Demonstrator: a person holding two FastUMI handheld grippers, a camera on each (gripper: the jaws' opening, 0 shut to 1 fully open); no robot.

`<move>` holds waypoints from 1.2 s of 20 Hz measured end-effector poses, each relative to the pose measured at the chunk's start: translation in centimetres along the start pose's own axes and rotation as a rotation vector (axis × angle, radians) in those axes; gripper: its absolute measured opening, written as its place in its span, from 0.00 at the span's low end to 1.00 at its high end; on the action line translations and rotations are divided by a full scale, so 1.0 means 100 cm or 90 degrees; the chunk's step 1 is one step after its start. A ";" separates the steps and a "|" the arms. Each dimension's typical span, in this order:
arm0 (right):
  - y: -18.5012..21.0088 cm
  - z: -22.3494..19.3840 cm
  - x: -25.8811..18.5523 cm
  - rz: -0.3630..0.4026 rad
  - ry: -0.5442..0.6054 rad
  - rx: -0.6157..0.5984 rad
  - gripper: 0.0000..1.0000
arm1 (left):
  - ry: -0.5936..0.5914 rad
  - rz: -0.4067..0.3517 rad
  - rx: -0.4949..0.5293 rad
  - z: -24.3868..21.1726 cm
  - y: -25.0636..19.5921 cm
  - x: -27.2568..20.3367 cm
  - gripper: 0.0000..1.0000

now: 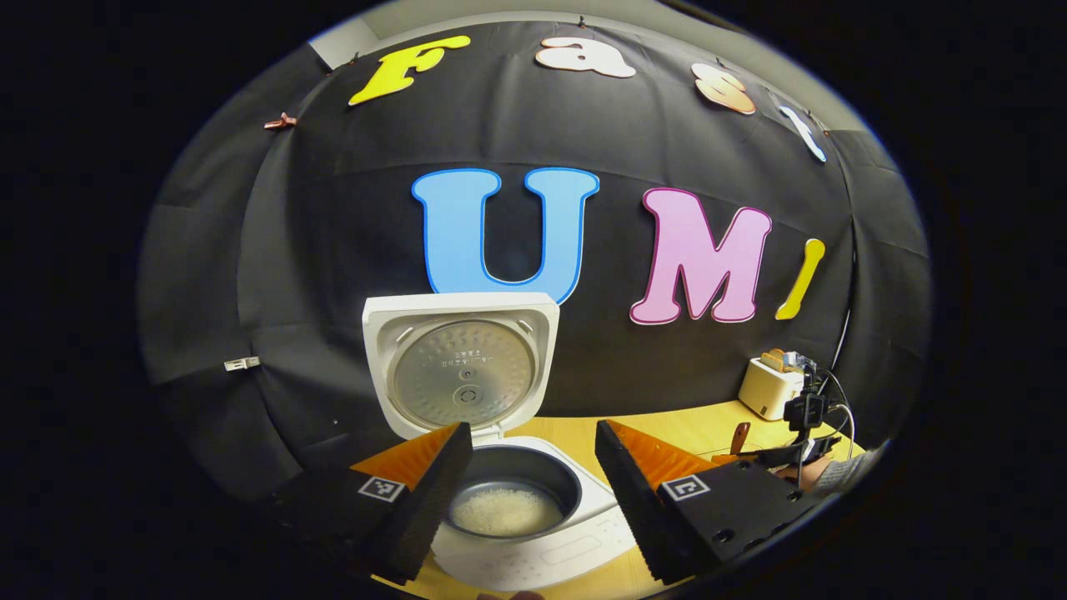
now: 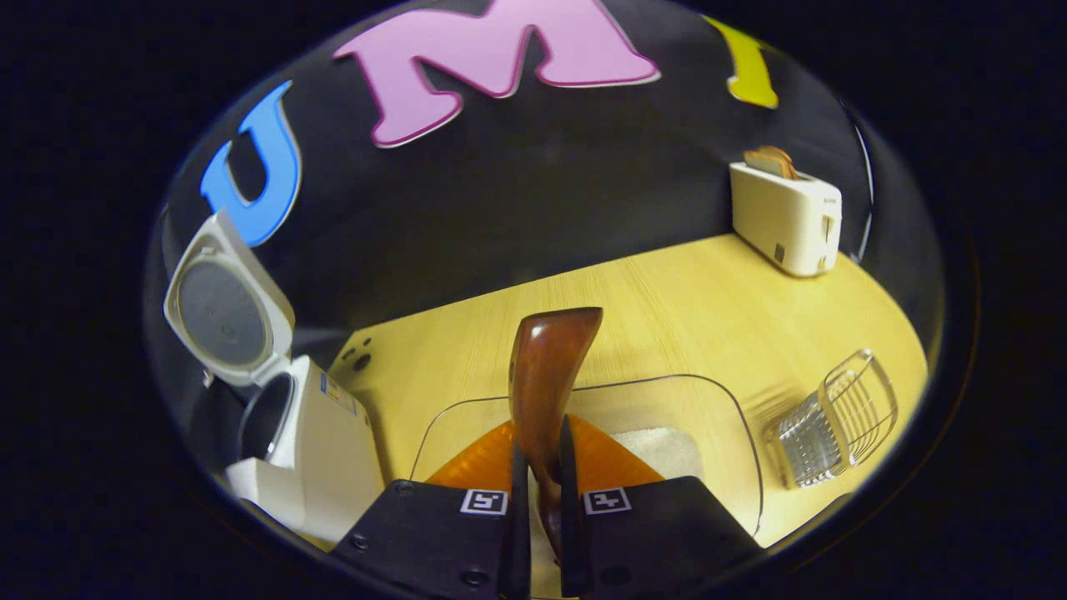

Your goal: Close the left gripper, press the button to open the rice cooker; take a wooden spoon from the chopstick holder with the right hand, scoop a spoonful of rice and pour it into the rice cooker, then put the wooden spoon back into the chopstick holder.

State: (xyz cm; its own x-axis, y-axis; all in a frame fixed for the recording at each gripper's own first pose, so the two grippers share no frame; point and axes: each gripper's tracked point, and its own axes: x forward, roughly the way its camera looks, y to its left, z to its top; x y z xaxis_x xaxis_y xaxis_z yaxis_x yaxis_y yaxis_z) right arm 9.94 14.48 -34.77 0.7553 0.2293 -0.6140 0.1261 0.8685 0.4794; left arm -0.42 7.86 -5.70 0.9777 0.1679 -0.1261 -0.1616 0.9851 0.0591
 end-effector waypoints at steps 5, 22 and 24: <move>-0.030 0.013 -0.017 0.007 -0.021 0.167 0.18 | -0.008 -0.003 0.006 0.007 -0.002 -0.006 0.96; 0.025 0.115 -0.098 0.076 -0.109 0.234 0.16 | -0.024 -0.004 -0.019 0.010 0.016 -0.040 0.95; 0.059 0.122 -0.102 0.103 -0.096 0.222 0.16 | -0.023 0.000 -0.020 0.007 0.022 -0.045 0.95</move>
State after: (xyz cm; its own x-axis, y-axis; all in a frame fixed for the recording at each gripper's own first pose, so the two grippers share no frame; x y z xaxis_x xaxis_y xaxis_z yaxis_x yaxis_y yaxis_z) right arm 10.77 11.90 -18.05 0.8658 0.2615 -0.4265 0.1882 0.6197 0.7619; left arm -5.06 9.28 -4.31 0.9818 0.1670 -0.0905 -0.1652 0.9859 0.0272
